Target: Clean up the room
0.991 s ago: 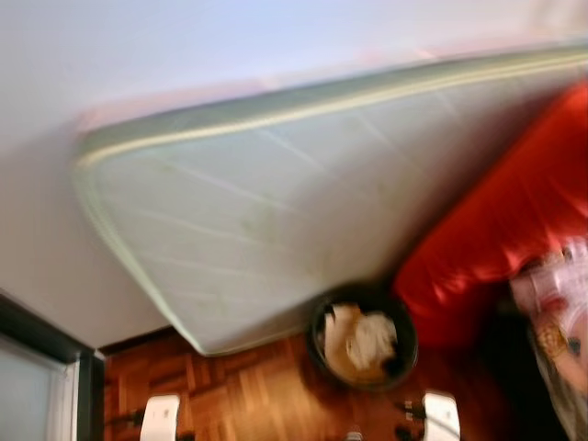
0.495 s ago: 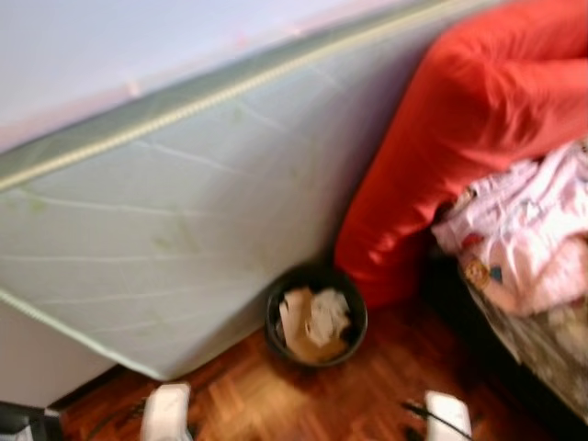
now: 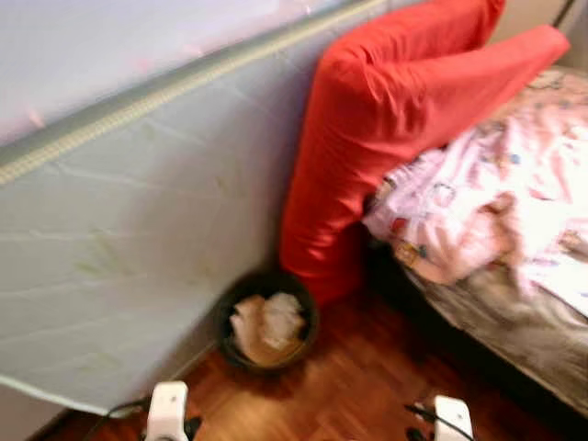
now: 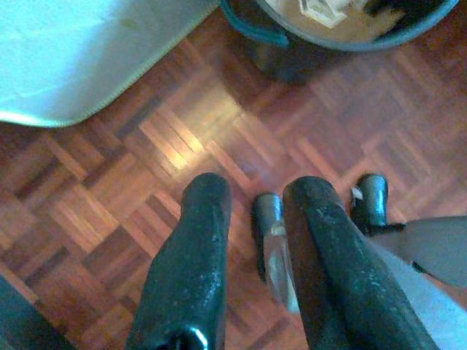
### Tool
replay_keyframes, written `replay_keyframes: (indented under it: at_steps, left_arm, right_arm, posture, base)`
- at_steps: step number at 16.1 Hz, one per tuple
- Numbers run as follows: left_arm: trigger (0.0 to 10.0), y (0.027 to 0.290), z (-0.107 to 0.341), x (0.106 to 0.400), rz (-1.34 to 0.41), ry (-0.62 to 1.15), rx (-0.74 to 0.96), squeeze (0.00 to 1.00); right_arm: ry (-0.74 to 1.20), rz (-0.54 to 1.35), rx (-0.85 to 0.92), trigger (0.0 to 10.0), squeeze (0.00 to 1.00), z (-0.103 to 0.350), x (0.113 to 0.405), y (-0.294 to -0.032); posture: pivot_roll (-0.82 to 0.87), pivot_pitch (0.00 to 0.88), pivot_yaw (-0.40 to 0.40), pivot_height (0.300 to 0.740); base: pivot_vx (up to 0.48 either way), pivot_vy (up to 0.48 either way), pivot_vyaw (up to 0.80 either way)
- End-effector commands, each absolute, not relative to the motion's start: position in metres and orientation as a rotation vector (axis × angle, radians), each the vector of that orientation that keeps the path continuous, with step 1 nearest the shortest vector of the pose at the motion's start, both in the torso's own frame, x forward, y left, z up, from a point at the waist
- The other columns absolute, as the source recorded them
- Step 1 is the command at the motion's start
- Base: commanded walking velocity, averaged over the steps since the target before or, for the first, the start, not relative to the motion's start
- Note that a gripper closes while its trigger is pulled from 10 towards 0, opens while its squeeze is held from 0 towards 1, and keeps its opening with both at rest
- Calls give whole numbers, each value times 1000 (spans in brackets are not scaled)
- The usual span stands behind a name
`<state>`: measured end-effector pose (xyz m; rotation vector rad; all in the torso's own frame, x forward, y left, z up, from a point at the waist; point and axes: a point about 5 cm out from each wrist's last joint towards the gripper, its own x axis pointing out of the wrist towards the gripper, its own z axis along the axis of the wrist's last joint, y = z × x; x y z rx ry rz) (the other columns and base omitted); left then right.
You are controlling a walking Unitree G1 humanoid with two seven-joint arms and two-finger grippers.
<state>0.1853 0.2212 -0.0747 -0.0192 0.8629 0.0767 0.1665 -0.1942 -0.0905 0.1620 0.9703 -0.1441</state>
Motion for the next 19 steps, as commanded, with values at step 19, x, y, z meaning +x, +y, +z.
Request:
replay_keyframes:
  at_steps: [19]
  left_arm:
    - [10000, 224, -104, 107, 177, 1071, -98, 0]
  right_arm:
    - [920, -318, 433, 10000, 0, -85, 185, -172]
  posture:
    - [47, 40, -52, 740]
  base:
    - [0, -290, 0]
